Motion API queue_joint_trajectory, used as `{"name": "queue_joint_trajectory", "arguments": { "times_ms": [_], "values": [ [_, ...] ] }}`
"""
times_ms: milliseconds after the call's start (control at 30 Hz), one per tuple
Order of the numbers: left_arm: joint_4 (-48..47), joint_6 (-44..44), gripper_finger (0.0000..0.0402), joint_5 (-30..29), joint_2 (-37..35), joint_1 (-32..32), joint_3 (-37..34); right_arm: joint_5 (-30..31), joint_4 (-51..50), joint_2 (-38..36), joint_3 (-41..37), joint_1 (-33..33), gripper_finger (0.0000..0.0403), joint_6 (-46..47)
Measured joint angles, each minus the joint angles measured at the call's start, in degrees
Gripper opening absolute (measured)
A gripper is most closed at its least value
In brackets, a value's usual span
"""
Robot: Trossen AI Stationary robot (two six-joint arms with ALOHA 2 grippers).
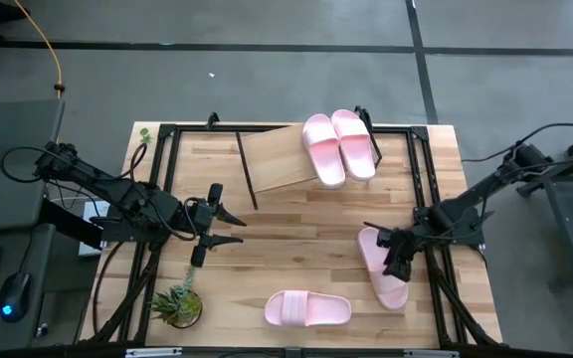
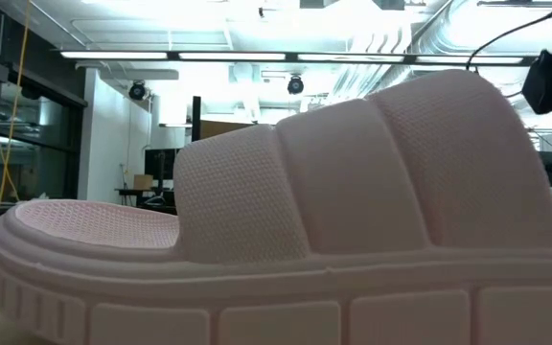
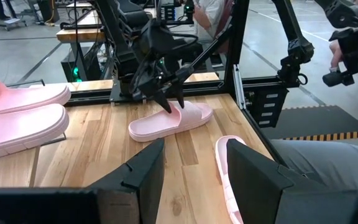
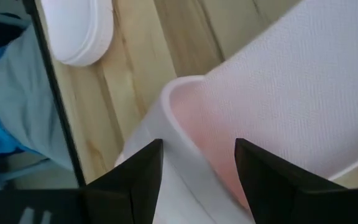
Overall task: Pick and place slides into the shelf
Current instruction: Put the pink slide on the shelf
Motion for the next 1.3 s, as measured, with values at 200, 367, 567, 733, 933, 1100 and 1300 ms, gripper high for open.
{"name": "queue_joint_trajectory", "arguments": {
  "times_ms": [200, 367, 567, 733, 933, 1100, 1300],
  "values": [
    [-0.02, 0.0, 0.0156, 0.0, 0.0, 0.02, -0.01, -2.06, 2.42, -0.02, -1.11, -1.09, 0.0184, 0.2],
    [-0.02, 0.0, 0.0156, 0.0, 0.0, 0.0, 0.0, -2.98, 3.59, -0.02, -1.11, -1.38, 0.0144, 0.13],
    [-0.02, 0.0, 0.0156, 0.0, 0.0, 0.0, 0.0, -3.96, 3.77, -0.02, -1.11, -1.36, 0.0081, 0.55],
    [-0.04, 0.0, 0.0156, 0.0, 0.0, 0.01, 0.0, -4.0, 3.79, -0.02, -1.11, -1.34, 0.004, 0.26],
    [-0.04, 0.0, 0.0156, 0.0, 0.0, 0.02, -0.02, -4.63, 3.74, -0.02, -1.11, -1.34, 0.0006, -0.8],
    [-0.04, 0.0, 0.0156, 0.0, 0.0, 0.0, -0.02, -5.64, 3.65, -0.02, -1.11, -1.38, 0.0003, -0.92],
    [-0.04, 0.01, 0.0156, 0.0, 0.0, 0.0, 0.0, -6.33, 3.43, -0.01, -0.52, -1.38, 0.0002, -0.87]
  ]
}}
